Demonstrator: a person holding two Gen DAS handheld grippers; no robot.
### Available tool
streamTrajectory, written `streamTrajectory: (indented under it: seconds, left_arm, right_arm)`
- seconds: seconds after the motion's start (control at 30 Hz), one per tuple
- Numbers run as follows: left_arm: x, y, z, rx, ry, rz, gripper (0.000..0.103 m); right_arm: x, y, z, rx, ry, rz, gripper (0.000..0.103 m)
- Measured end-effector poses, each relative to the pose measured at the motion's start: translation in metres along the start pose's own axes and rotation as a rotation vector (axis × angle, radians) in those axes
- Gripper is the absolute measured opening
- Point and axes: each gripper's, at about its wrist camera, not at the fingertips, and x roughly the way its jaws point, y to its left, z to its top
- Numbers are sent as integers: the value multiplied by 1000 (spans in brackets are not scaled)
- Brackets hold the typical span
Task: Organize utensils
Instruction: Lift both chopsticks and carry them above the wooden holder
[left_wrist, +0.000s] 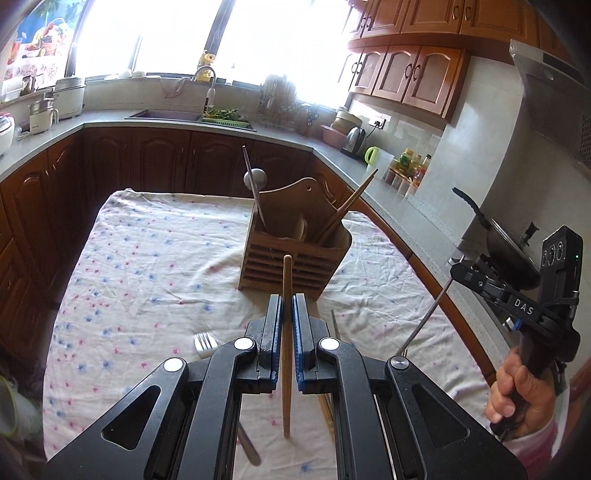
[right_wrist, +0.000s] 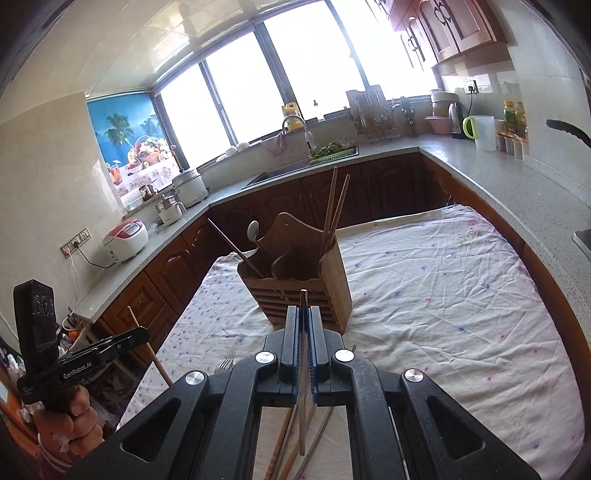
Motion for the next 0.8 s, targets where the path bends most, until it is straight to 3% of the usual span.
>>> streamTrajectory:
  seconds: [0.8]
  left_arm:
    - [0,2,53,-13,-135,13,5]
  right_arm:
    - [12,-5,46,24,-115,10,4]
